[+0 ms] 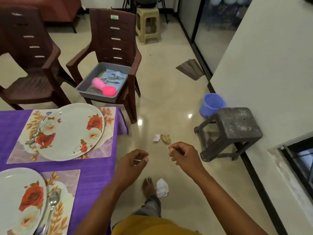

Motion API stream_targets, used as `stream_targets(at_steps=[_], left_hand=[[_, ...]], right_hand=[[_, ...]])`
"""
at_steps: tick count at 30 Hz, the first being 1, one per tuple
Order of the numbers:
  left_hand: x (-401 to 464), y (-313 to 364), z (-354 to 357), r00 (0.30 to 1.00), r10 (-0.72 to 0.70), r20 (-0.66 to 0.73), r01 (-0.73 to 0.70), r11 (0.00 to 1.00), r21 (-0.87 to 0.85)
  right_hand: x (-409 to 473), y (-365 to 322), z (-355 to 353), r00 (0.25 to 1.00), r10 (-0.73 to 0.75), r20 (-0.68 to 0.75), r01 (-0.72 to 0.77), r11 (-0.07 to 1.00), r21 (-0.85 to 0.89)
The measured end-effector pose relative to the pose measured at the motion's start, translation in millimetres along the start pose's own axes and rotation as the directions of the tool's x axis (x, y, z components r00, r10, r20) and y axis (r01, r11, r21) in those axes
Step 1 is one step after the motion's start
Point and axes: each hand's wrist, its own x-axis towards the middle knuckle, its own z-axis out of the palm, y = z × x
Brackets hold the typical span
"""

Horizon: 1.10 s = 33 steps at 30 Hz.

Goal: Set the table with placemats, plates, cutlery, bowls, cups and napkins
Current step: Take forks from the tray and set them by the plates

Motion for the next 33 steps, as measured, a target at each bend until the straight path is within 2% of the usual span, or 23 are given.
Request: stream_targets(at_steps=[4,7,16,21,25,33], left_hand=[[46,5,-5,0.999,-0.031,-0.019,0.030,0.999,-0.012],[78,9,-10,0.999,-0.040,0.022,0.039,0.999,0.004],[175,34,-38,0.996,-0.086,0.027,0.084,0.995,0.057],[232,49,-45,0.989,-0.134,-0.069,0.135,0.991,0.002],[292,56,-48,0.960,-0.203,-0.194,0.193,0.979,-0.069],[382,90,-53,0.912,-0.279,-0.299,0.232,0.955,-0.184]], right_hand=[[54,-20,-5,0.999,0.031,0.042,-0.030,0.999,-0.021],[93,-32,-9,0.996,0.053,0.067,-0.051,0.998,-0.032],[204,-70,-11,0.991,0.030,0.130,-0.024,0.999,-0.042],[281,-86,-7,0.978,0.023,0.207,-0.015,0.999,-0.039],[360,-106,-11,0.953,-0.025,0.301,0.049,0.996,-0.073],[483,-149,-28,0.886,-0.094,0.453,0.168,0.977,-0.127]])
